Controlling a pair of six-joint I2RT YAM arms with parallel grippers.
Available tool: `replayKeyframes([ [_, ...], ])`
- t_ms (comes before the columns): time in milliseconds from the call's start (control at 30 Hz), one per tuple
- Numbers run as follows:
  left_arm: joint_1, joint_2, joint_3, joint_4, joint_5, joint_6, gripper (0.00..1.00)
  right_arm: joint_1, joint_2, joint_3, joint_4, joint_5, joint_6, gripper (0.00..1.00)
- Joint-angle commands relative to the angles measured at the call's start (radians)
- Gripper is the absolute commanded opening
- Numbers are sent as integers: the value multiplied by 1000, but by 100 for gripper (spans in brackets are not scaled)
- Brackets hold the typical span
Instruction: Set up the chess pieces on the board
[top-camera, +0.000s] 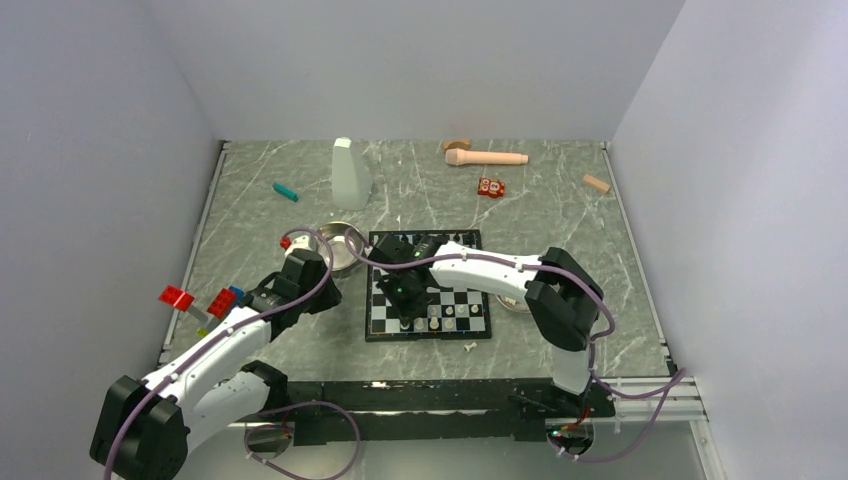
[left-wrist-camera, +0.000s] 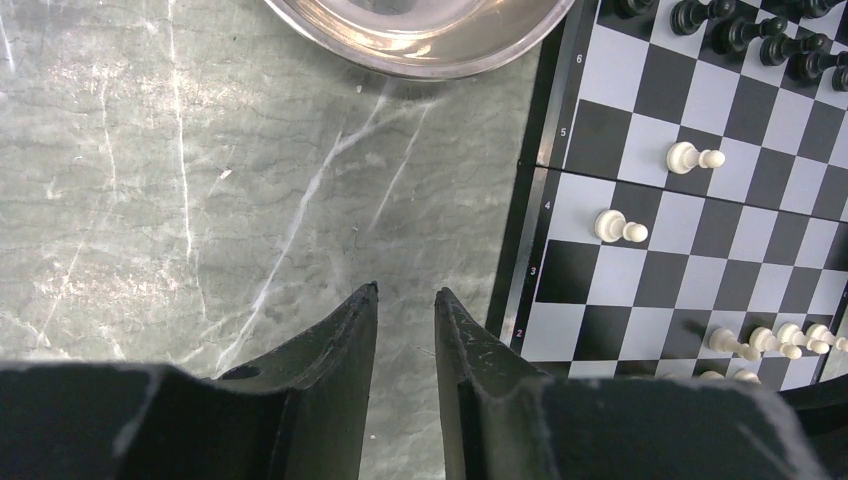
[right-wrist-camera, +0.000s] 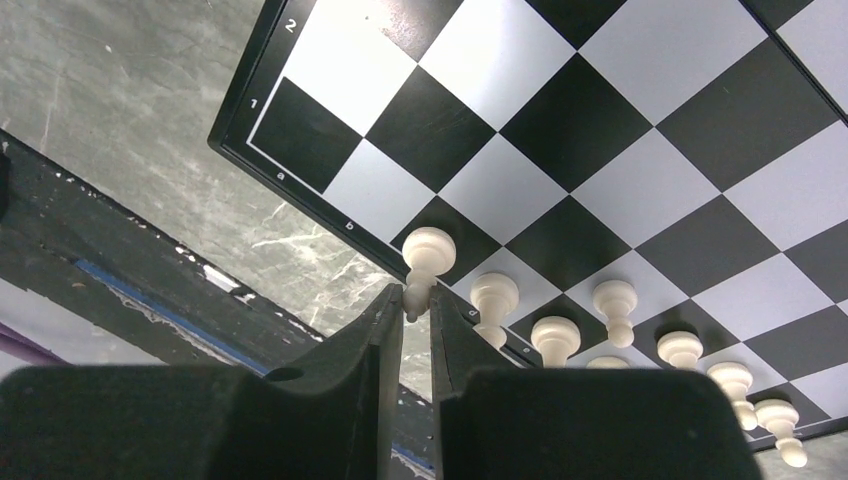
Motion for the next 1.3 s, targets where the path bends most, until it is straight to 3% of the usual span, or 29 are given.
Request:
replayKeyframes([
  [0, 5, -3, -1, 9, 13, -2, 33, 8, 10, 34, -28, 22, -21, 18],
  [233, 6, 3, 4, 9, 13, 1, 33, 8, 11, 39, -28, 28, -18, 18],
  [767, 6, -1, 7, 4, 8, 2, 33, 2, -19, 70, 25, 43, -3, 38],
  [1267, 18, -24, 3, -7, 4, -1, 34, -158, -28, 119, 61, 29, 37, 45],
])
